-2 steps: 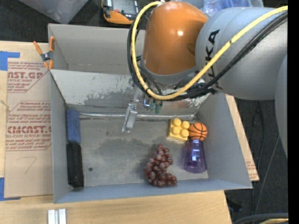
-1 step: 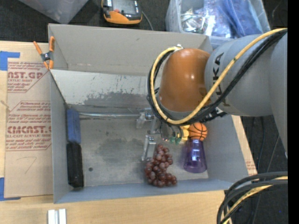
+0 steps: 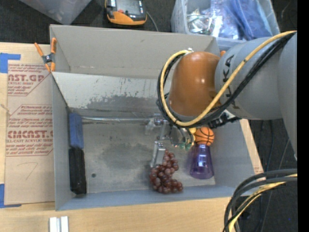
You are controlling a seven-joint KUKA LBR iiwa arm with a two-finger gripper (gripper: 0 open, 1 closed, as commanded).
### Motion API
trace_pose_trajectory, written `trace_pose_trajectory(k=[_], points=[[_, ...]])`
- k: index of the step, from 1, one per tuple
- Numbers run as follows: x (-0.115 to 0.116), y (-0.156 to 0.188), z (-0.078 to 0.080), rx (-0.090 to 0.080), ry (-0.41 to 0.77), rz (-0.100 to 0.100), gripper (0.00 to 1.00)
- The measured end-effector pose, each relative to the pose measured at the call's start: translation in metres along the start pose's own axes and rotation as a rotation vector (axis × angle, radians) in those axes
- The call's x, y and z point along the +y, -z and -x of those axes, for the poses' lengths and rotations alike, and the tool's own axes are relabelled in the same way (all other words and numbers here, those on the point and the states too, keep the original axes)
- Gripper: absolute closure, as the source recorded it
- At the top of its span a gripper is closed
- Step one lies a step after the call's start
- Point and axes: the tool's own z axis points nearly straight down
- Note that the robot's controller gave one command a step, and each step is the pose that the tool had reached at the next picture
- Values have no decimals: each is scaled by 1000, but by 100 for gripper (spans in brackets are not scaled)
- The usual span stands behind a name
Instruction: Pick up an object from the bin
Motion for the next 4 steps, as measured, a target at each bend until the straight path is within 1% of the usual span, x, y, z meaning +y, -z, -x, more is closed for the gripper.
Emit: trace_pose_trajectory(k=[1, 2, 3, 4], points=[[-16, 45, 21, -13, 188, 2, 0], [-64, -18, -6, -17, 138, 3, 0], [-61, -30, -38, -22, 456, 0, 0], [-67, -92, -21, -19, 299, 0, 100]])
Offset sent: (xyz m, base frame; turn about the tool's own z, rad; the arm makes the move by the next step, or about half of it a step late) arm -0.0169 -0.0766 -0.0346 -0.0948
